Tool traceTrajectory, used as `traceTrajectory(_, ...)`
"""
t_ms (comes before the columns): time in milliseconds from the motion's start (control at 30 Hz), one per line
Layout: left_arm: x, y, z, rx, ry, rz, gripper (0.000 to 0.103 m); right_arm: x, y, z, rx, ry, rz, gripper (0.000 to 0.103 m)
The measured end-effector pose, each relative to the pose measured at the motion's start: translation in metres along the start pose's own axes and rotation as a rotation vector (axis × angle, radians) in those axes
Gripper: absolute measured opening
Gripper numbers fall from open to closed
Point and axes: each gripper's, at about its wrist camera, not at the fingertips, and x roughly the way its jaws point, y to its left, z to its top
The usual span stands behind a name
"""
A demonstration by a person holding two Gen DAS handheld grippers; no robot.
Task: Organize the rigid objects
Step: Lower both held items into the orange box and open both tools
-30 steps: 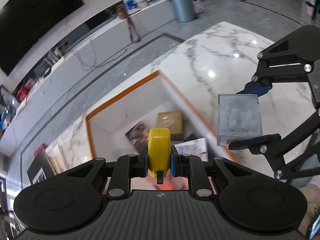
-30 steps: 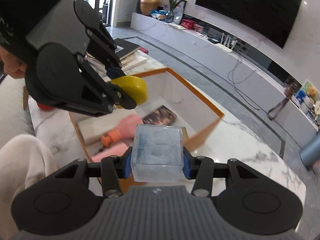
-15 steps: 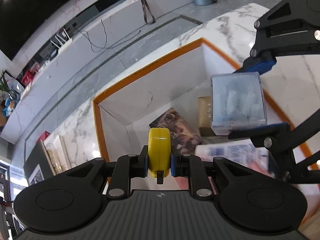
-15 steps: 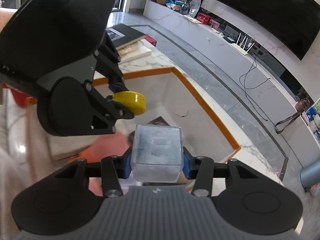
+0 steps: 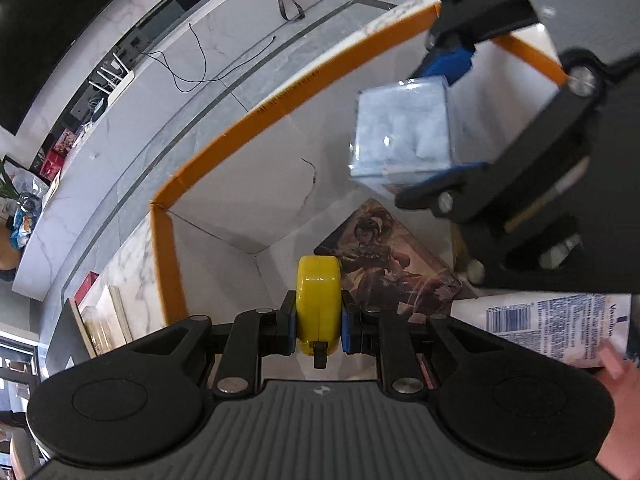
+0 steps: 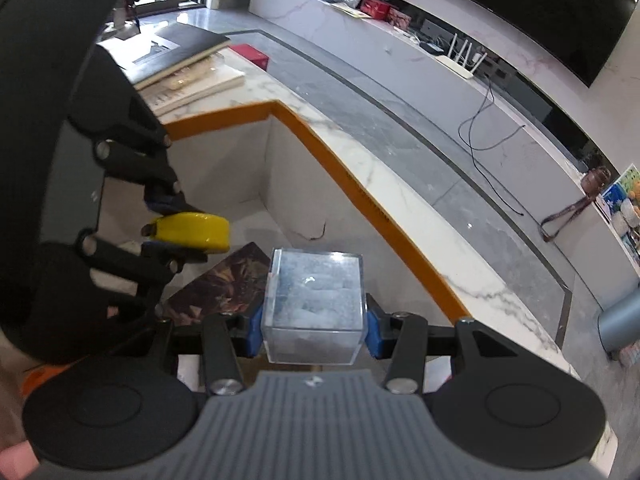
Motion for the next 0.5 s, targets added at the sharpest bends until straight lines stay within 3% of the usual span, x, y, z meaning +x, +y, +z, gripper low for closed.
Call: traceTrajectory(500, 0.014, -0.002, -0.006, -0.048, 0.058, 0.025, 0.022, 0.030, -0.020, 0.010, 0.103, 0.053, 0.006, 0.049)
